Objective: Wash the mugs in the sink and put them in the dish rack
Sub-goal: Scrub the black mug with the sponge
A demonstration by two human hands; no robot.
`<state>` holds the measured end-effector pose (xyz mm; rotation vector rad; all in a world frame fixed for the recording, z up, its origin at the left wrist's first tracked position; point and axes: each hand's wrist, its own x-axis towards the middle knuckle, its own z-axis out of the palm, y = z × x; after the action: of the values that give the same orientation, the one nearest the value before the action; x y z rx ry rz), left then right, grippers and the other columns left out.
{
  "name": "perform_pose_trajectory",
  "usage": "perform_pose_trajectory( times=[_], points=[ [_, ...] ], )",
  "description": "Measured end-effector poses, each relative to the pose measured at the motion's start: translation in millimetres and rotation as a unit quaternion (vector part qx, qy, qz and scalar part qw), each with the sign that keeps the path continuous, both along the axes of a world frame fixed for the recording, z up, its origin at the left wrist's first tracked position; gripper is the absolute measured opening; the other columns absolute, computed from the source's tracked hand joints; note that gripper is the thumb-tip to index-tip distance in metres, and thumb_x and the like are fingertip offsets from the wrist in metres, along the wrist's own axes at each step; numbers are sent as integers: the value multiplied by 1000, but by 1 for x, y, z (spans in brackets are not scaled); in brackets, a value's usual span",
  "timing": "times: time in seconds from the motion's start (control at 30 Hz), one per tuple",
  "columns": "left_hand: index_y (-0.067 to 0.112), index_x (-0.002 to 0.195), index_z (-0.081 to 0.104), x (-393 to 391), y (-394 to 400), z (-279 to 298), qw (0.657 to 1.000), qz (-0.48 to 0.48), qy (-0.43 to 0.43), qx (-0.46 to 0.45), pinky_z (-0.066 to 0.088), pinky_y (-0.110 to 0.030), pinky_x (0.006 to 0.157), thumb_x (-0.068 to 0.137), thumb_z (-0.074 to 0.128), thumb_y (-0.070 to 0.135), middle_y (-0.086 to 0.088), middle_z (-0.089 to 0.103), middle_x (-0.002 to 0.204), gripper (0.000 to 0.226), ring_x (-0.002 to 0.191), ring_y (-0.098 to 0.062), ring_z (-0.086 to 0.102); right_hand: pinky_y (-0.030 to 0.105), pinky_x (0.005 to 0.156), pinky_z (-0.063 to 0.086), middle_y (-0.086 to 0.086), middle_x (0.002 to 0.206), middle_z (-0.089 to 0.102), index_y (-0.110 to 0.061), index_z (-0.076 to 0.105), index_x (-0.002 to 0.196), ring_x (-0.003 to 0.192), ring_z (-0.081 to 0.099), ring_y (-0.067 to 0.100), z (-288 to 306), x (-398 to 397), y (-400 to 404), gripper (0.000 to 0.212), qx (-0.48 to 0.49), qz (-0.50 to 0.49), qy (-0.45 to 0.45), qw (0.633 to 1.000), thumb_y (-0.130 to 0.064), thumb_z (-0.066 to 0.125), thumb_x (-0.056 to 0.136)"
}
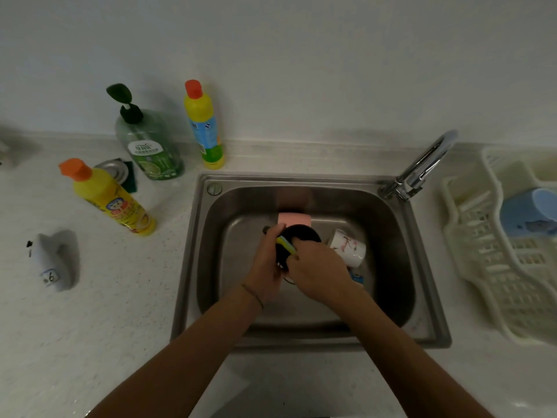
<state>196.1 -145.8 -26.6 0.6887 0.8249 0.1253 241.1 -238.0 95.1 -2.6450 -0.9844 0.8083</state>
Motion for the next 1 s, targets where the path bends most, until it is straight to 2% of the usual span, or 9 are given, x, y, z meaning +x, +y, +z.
perform_pose_trajectory(
  times=[0.1, 0.23, 0.37, 0.47, 0.6, 0.67, 0.73, 0.87, 1.0],
  points=[
    [14, 139, 59, -4, 1, 1, 999, 16, -17, 31, 58, -39, 82, 69, 80, 65, -14, 68, 130, 88, 120, -29, 66, 26, 69, 42, 0, 103, 61, -17, 50, 121, 75, 52, 11, -1, -1, 2, 22, -18, 4, -68, 997, -29, 48, 103],
    [6, 140, 55, -2, -7, 13, 998, 0, -28, 55, 56, -40, 87, 74, 81, 62, -20, 66, 130, 90, 118, -32, 66, 34, 79, 46, 12, 112, 62, -9, 53, 126, 96, 59, 24, 1, -10, 10, 29, -94, 81, -167, 978, -23, 52, 101],
    [-4, 137, 53, -4, -7, 11, 995, 23, -53, 78, 57, -33, 85, 81, 75, 51, -21, 67, 119, 82, 109, -30, 68, 29, 74, 51, 2, 92, 61, -13, 62, 112, 79, 58, 14, -4, 1, 7, 21, 0, 22, -12, 1000, -23, 54, 96],
    [4, 140, 57, -5, -3, 15, 998, 37, -47, 24, 58, -37, 90, 69, 85, 62, -22, 66, 132, 96, 121, -33, 66, 29, 82, 56, -4, 103, 65, -23, 58, 130, 87, 62, 10, -10, 3, -4, 40, 103, 5, 114, 988, -24, 64, 90],
    [10, 141, 58, -4, -6, 24, 999, 23, -47, -8, 53, -44, 104, 74, 82, 60, -18, 65, 136, 86, 126, -32, 63, 28, 82, 55, -3, 108, 66, -26, 56, 126, 91, 63, 13, -27, -4, -11, 35, 103, 54, -41, 992, -20, 62, 92],
    [11, 141, 59, -7, -4, 33, 999, 4, -43, -7, 57, -42, 96, 78, 82, 52, -13, 69, 129, 79, 119, -28, 67, 22, 77, 47, -5, 106, 65, -25, 58, 123, 86, 59, 11, -24, 0, -15, 29, 94, 55, -74, 991, -20, 62, 95],
    [14, 141, 58, -14, 4, 45, 999, -27, -30, 8, 60, -39, 81, 79, 77, 45, -8, 69, 124, 72, 110, -23, 68, 21, 75, 44, -5, 104, 65, -25, 59, 121, 86, 59, 10, -17, 9, -22, 28, 85, 93, -82, 989, -19, 62, 94],
    [23, 136, 59, -24, 20, 59, 989, -118, -24, 82, 62, -50, 80, 88, 73, 27, -6, 61, 136, 50, 122, -27, 62, 22, 84, 48, -1, 114, 65, -21, 61, 126, 100, 62, 14, -4, 18, -33, 33, 88, 204, -55, 974, -14, 62, 94],
    [26, 130, 62, -23, 14, 60, 982, -74, 2, 174, 62, -40, 72, 95, 69, 14, -6, 62, 134, 38, 116, -25, 64, 29, 88, 51, 3, 124, 63, -20, 57, 130, 107, 60, 18, -12, 10, -31, 34, 94, 216, -81, 968, -19, 58, 96]
  ],
)
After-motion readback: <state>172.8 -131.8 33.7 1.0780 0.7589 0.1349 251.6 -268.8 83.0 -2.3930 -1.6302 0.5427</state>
